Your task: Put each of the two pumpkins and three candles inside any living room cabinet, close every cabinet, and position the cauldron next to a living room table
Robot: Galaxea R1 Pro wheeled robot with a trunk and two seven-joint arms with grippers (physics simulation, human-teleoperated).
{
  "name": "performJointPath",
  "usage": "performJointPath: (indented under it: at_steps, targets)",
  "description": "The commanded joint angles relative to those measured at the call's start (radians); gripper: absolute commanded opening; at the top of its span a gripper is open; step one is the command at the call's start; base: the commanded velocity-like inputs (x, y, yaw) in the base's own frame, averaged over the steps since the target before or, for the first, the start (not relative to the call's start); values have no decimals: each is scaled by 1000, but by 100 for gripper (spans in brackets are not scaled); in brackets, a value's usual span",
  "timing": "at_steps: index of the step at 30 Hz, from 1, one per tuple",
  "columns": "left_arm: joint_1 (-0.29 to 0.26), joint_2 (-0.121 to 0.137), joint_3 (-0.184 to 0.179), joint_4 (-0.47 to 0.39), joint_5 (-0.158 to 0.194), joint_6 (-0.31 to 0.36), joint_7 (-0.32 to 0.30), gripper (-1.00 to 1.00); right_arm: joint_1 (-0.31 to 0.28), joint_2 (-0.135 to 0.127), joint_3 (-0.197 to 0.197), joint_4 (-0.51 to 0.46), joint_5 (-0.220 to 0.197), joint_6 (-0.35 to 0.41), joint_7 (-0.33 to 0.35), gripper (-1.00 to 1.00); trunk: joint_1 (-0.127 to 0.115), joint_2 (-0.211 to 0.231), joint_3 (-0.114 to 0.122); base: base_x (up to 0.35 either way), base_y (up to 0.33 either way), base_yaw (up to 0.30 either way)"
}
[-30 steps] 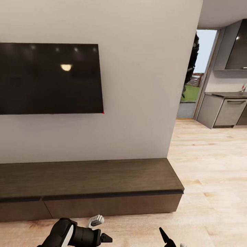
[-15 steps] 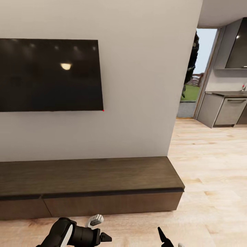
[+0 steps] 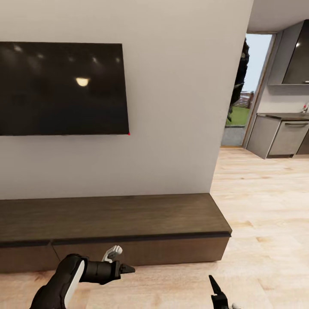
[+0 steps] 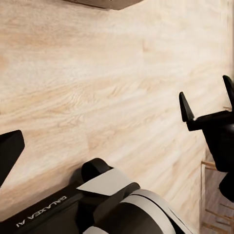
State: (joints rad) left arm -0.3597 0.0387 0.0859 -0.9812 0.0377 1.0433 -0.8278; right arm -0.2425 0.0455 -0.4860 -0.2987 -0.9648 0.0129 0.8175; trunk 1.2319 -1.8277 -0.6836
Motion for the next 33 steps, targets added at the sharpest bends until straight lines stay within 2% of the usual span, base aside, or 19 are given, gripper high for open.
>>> performJointPath:
  at_steps: [1,5,10,21,25,30,33]
  targets:
    - [-3,0,9,8,1,-1,-1,100,-2,2,0,-1,-4,0,1,100,4,-7,-3,0,0,0]
    - [-9,1,47,24,1,-2,-8,100,-25,10,2,-2,2,-4,1,100,19,-35,-16,0,0,0]
    - [-10,2,63,29,1,-3,-46,100,-39,10,0,-2,-7,-3,9,100,38,-70,-31,0,0,0]
    - [-10,-2,66,49,-1,-5,-74,100,-58,22,-2,-7,-25,0,52,100,81,-147,-66,0,0,0]
    - [-10,-3,67,53,1,-6,-75,100,-90,27,-2,-8,-34,-3,59,100,81,-147,-66,0,0,0]
    - [-10,-1,69,53,6,-6,-76,100,-98,32,-1,-9,-35,-3,56,100,81,-147,-66,0,0,0]
    - [-10,-2,69,53,7,-6,-77,100,-100,32,-1,-10,-35,-2,54,100,92,-168,-75,0,0,0]
